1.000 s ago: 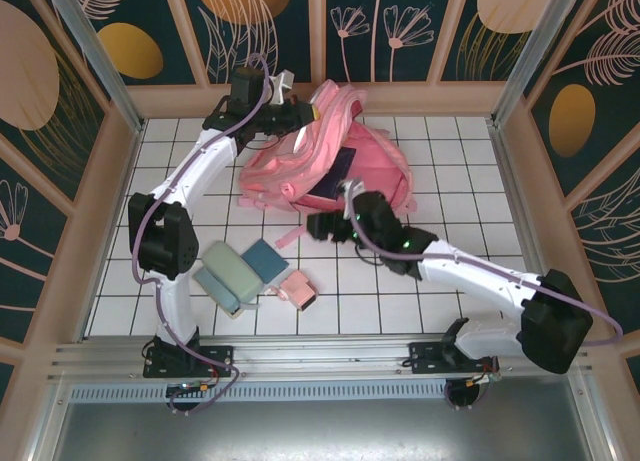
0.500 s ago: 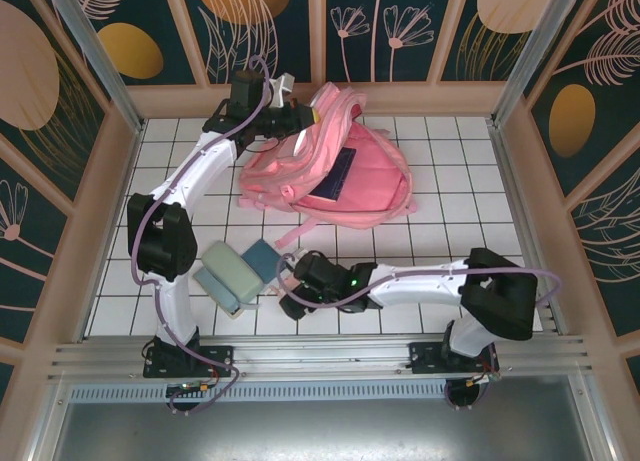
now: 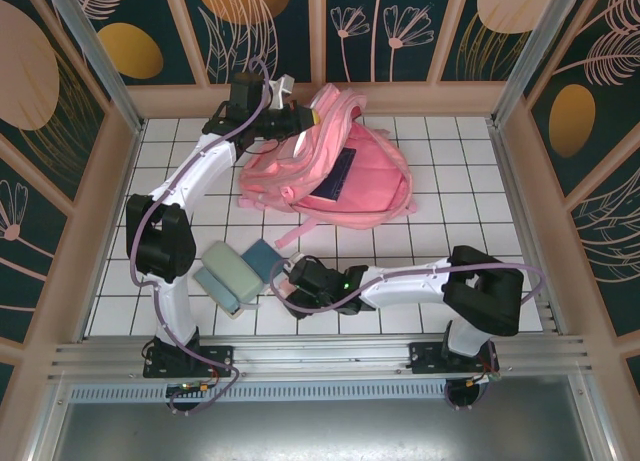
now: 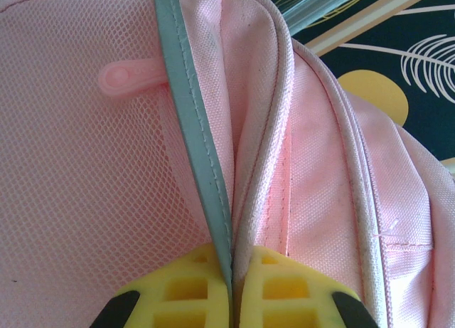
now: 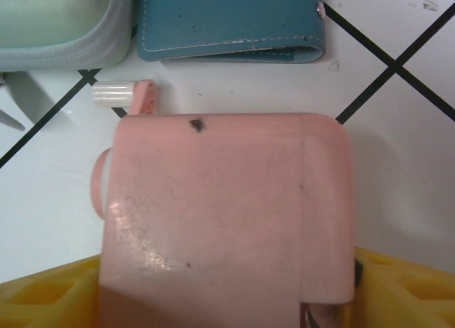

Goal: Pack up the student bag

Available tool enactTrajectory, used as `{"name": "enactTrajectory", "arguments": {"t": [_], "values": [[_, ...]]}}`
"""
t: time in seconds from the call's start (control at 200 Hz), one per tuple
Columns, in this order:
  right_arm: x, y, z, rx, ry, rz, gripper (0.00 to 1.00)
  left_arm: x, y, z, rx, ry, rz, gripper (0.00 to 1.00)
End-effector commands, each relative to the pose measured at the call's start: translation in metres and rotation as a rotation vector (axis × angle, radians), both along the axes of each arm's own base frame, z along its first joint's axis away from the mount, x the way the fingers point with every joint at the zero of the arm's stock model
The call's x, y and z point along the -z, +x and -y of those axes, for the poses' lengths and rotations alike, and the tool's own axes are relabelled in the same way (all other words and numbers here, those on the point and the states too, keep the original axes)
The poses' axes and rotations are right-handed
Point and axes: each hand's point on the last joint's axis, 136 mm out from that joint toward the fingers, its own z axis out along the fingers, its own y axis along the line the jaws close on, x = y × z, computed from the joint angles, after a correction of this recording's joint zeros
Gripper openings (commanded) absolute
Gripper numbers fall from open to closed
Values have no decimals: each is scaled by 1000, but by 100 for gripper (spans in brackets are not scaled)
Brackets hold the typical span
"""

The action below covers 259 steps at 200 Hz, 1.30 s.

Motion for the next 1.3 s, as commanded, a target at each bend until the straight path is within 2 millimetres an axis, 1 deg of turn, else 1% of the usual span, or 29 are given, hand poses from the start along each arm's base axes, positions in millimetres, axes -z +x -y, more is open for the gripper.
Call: {"name": "enactTrajectory", "arguments": {"t": [0.0,0.085,0.145,0.21,0.24,0.305,0.375,0.445,0.566,0.636,0.691,0.766,0.861,0.916,0.996,1.036,1.131,1.191,1.291], "values": [[4,-3,1,-16,-1,20,65,-46,1,-9,-7,-52,129,0],[-1,-3,1,-21,16,25,57,-47,1,-9,-5,-53,133,0],[-5,-3,1,-24,26,30,57,-46,1,-9,-4,-53,131,0],[-4,-4,1,-36,21,23,63,-45,1,-9,-3,-53,127,0],[-1,-6,1,-43,13,17,67,-45,0,-9,-1,-54,126,0],[5,-7,2,-53,-7,10,72,-43,0,-9,-2,-52,125,0],[15,-8,4,-66,-47,6,76,-44,0,-9,-2,-53,126,0],[23,-7,6,-72,-85,17,78,-44,0,-9,-3,-53,126,0],[26,-5,4,-75,-96,33,75,-44,-1,-8,0,-57,122,0],[24,-4,3,-74,-91,38,70,-44,-2,-9,1,-62,121,0],[19,-3,2,-70,-74,48,65,-46,-3,-9,2,-62,126,0],[3,-2,1,-62,-26,68,57,-48,-3,-9,5,-63,132,0],[-24,0,1,-50,42,98,52,-51,-4,-9,10,-64,136,0],[-41,5,5,-21,81,126,50,-54,-5,-9,13,-67,142,0],[-67,18,18,51,156,157,49,-58,-8,-7,26,-76,143,0],[-81,27,27,101,199,170,49,-61,-9,-7,32,-81,147,0],[-113,52,58,242,291,209,49,-68,-14,-7,43,-85,163,0],[-134,67,82,331,351,241,49,-72,-16,-8,47,-86,174,0],[-163,89,124,476,408,320,49,-77,-21,-6,72,-96,181,0]]}}
